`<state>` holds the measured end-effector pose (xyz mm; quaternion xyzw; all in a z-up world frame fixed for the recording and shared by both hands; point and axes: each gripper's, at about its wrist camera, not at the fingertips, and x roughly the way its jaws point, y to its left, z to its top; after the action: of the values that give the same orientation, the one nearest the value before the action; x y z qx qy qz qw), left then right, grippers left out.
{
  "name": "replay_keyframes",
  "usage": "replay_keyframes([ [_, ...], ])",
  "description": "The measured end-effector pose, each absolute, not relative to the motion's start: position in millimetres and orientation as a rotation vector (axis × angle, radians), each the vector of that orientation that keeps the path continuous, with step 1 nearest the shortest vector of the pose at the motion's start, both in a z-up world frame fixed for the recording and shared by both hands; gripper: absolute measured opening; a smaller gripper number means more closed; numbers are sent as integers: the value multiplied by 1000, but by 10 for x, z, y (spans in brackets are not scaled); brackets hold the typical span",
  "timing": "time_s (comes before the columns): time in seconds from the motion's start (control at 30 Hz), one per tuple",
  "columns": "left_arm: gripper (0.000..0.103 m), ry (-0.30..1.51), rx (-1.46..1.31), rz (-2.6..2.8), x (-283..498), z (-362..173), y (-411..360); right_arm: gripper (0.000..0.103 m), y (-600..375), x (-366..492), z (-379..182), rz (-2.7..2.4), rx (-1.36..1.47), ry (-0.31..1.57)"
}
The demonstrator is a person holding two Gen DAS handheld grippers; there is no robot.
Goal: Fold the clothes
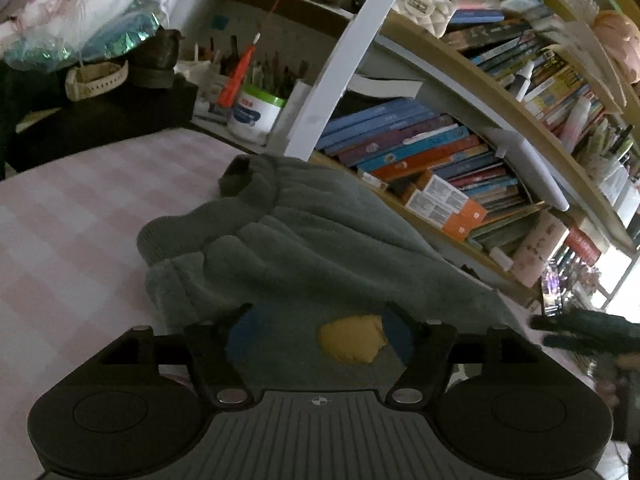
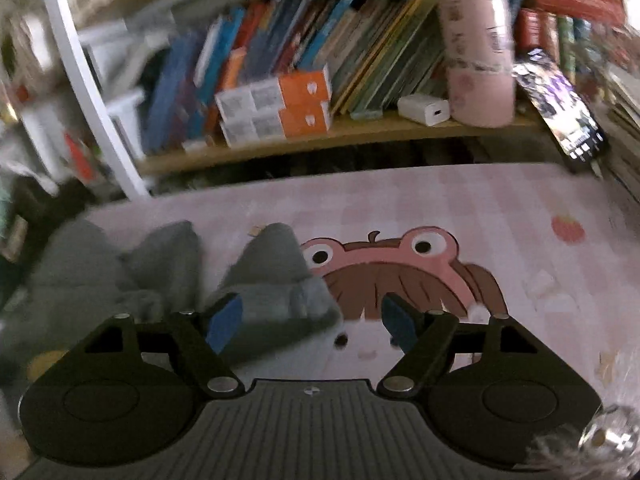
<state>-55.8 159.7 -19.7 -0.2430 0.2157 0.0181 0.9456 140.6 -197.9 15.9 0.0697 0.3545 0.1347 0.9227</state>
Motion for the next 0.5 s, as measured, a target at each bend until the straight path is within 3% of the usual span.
replay_keyframes([
  [0.17, 83, 465, -497, 21, -524, -212, 1586, 78, -1756, 1580, 105, 284, 48, 797],
  [0.23, 87, 471, -491, 14, -516, -212, 1575, 74, -1670, 1619, 86, 288, 5, 822],
  [0.4, 93, 482, -485, 0, -502, -213, 1551, 21, -1625, 1445, 51, 307, -70, 849],
  [0.5, 96, 485, -483, -6, -498, -214, 1544, 9, -1694, 1230, 93, 321, -72, 825],
])
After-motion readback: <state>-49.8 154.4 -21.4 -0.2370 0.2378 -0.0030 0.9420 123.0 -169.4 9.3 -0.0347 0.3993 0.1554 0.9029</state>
